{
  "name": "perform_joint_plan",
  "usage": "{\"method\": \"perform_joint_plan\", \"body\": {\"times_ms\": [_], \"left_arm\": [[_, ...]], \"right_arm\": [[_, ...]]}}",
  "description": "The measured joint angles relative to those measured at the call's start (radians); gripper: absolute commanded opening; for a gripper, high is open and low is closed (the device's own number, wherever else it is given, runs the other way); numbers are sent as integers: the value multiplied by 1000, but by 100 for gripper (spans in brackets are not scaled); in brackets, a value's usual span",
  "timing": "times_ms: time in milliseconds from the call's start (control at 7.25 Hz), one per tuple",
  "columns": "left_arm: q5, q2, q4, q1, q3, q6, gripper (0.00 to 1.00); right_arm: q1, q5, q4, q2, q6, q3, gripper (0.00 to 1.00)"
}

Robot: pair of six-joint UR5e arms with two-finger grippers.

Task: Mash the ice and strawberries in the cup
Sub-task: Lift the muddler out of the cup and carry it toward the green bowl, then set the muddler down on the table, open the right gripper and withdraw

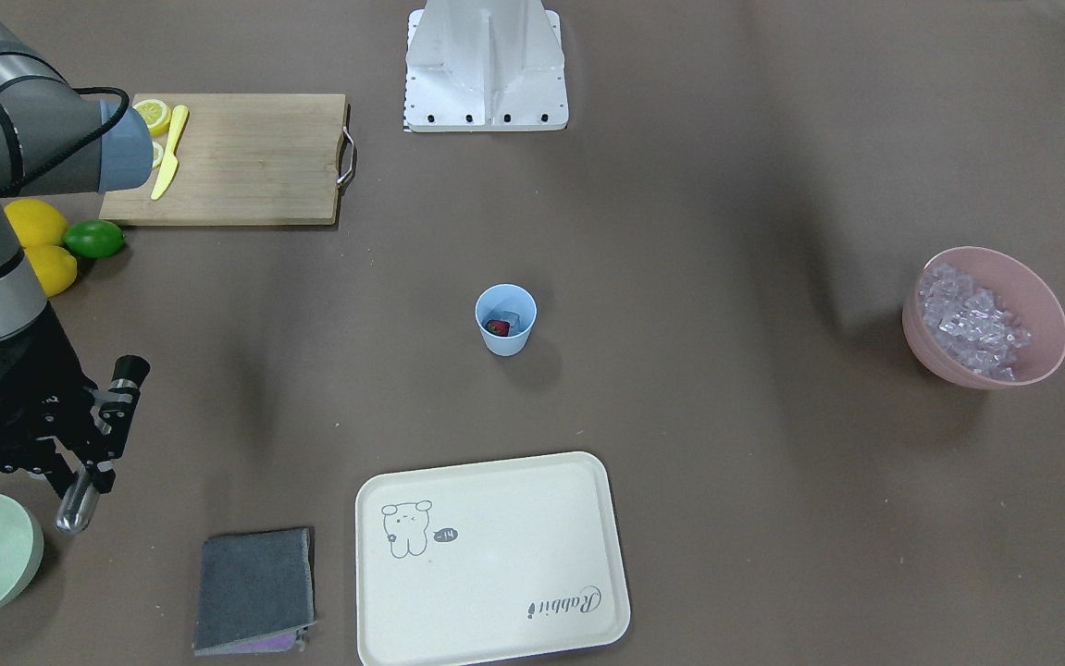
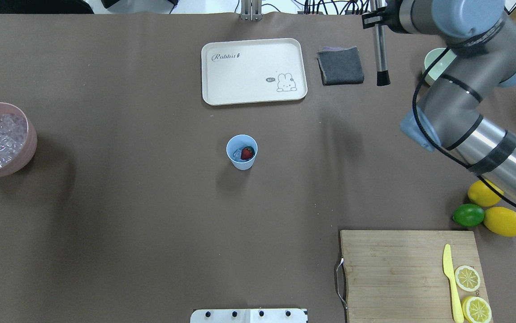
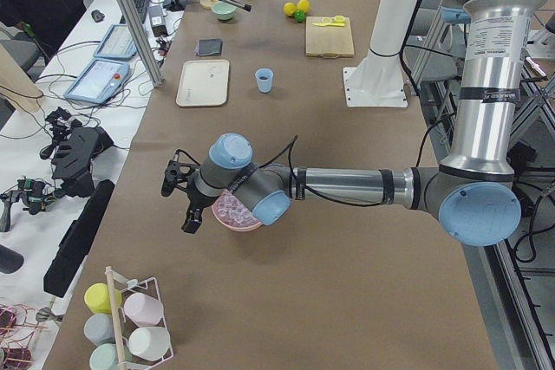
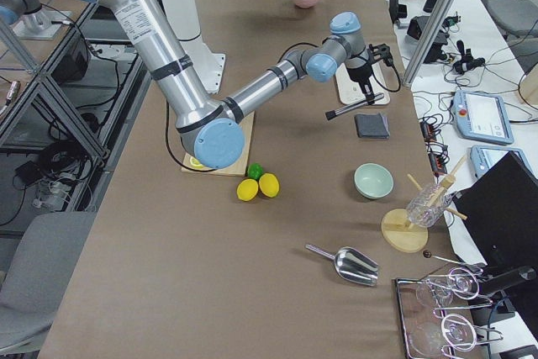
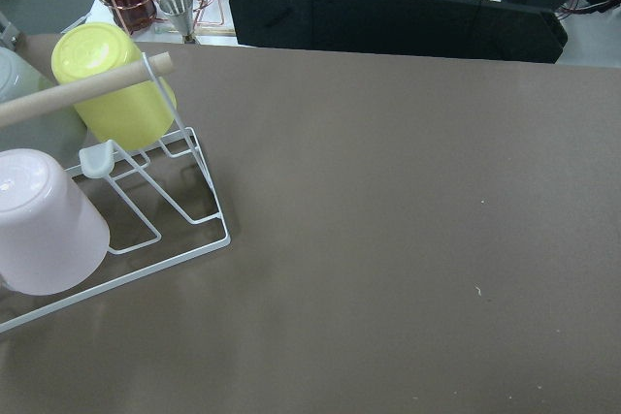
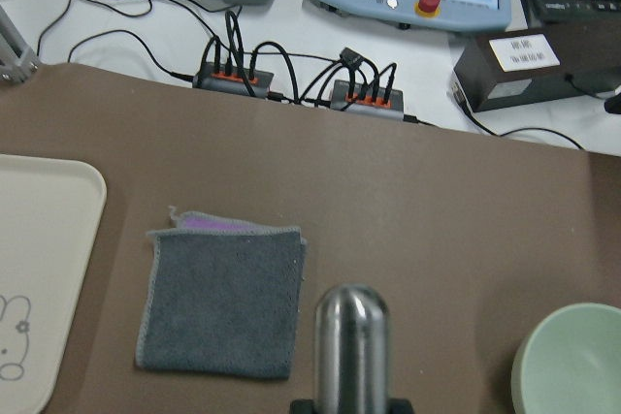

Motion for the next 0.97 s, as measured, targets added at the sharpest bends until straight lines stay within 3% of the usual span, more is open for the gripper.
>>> {"method": "perform_joint_plan", "body": {"times_ms": [552, 966], "left_arm": [[1, -1, -55, 16, 9, 18, 98], [6, -3, -72, 33, 9, 19, 98]], "right_arm": [[17, 187, -61, -49, -116, -169, 0], [6, 237, -55, -121, -155, -169, 0]]}}
